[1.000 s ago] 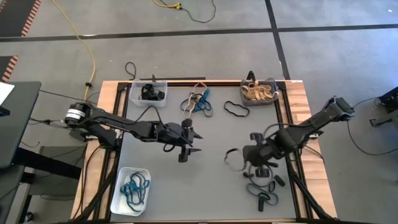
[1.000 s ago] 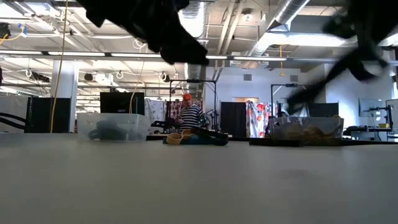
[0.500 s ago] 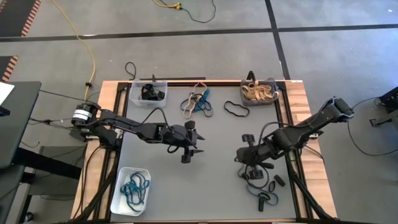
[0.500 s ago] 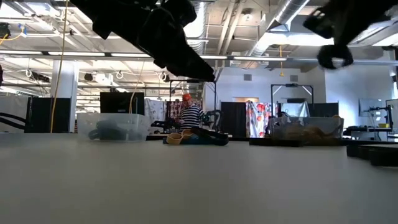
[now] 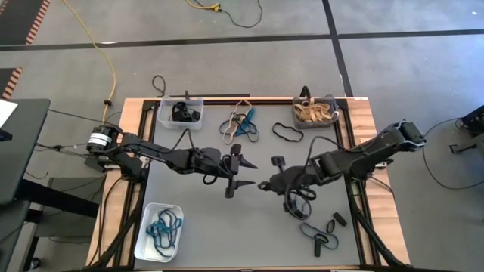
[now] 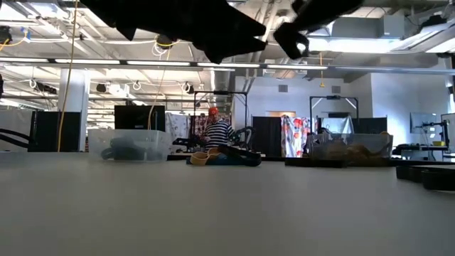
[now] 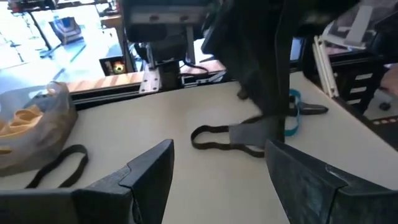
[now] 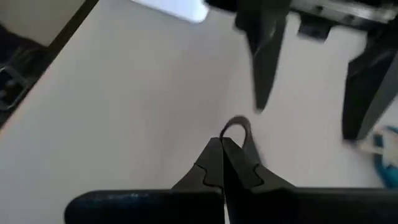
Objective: Sort rubber bands into baskets
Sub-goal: Put the black rubber band into the transparent bin
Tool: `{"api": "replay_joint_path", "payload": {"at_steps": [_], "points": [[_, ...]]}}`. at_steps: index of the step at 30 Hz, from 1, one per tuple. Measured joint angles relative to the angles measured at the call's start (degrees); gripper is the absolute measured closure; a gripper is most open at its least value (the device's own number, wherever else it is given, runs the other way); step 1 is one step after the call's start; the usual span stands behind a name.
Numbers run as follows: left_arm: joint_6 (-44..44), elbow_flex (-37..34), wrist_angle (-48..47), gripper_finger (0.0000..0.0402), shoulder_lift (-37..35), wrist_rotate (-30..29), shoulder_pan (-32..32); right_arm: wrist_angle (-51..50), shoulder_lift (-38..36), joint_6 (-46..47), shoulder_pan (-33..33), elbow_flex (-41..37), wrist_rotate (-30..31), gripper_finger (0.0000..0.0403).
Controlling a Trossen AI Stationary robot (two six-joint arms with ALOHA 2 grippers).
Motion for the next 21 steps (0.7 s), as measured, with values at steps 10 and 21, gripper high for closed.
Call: {"api": "replay_joint_path", "payload": {"at_steps": [10,21], "points": [[-0.1,0.0,-0.8,0.0159,0.0,1.2,-0.1,6.8,4.9,-5.0,-3.6,0.0,0.3,0.0384],[2.5,0.0,-7.2,0.0163,0.0,2.9,-0.1,7.0,4.5,-5.6,-4.3,0.0,0.2,0.0384]]}}
